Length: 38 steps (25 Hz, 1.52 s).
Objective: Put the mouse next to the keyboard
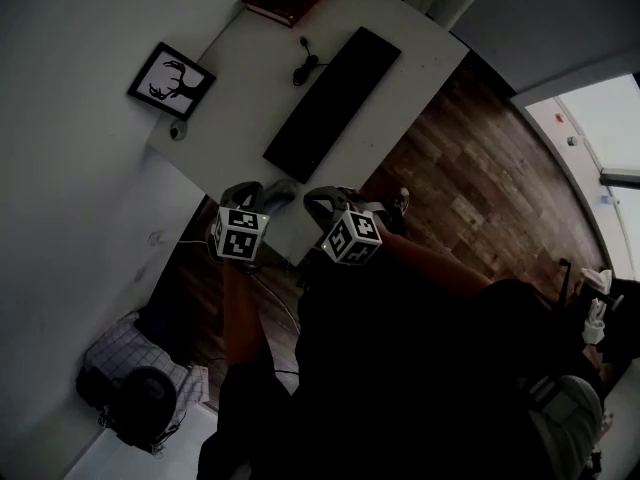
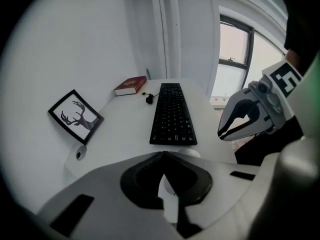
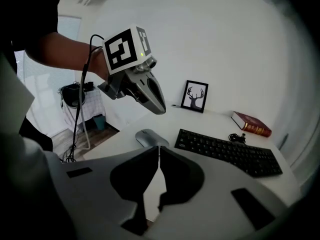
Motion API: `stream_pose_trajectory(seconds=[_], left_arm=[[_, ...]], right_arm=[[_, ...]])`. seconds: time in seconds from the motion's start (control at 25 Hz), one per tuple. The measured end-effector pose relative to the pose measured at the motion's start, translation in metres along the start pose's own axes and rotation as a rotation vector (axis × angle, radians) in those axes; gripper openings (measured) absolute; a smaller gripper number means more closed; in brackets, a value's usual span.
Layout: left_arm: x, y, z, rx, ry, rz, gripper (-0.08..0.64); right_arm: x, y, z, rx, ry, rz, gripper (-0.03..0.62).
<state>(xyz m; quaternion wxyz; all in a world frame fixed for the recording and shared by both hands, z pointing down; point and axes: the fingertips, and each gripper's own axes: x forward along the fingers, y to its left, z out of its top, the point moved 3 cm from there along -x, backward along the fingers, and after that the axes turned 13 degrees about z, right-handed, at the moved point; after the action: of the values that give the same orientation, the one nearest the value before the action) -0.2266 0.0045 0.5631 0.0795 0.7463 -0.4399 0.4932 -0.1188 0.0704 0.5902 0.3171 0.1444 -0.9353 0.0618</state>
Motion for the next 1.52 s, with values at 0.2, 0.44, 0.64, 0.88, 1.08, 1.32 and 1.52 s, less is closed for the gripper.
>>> stream_pose_trajectory(seconds=[0.2, 0.44, 0.64, 0.88, 1.08, 1.32, 1.52], left_arm=[[-0.015, -0.001, -0.035, -0.094, 0.009, 0.005, -0.002], [-0.042, -0.024, -0.064, -0.244, -0.021, 0.018, -0.001], [-0.061, -0.055, -0.083, -0.336, -0.024, 0.022, -0.002], [-0.081, -0.07, -0.102, -0.472, -0.049, 0.039, 0.0], [-0.086, -0.071, -0.113, -0.517, -0.067, 0.033, 0.0], [-0.086, -0.071, -0.114, -0.538, -0.078, 0.037, 0.0], [-0.082, -0.071, -0.114, -0.527, -0.069, 0.024, 0.0]], right_arm=[[0.004, 0.005, 0.002, -0.097, 0.049, 0.069, 0.023], [0.033, 0.003, 0.014, -0.309, 0.279, 0.26, 0.235], [0.075, -0.001, 0.017, -0.438, 0.496, 0.418, 0.281], [0.114, 0.0, 0.01, -0.464, 0.691, 0.533, 0.291], [0.126, -0.001, 0.015, -0.422, 0.808, 0.592, 0.304], [0.125, 0.005, 0.019, -0.437, 0.818, 0.563, 0.293], [0.114, 0.01, 0.019, -0.379, 0.748, 0.542, 0.288]])
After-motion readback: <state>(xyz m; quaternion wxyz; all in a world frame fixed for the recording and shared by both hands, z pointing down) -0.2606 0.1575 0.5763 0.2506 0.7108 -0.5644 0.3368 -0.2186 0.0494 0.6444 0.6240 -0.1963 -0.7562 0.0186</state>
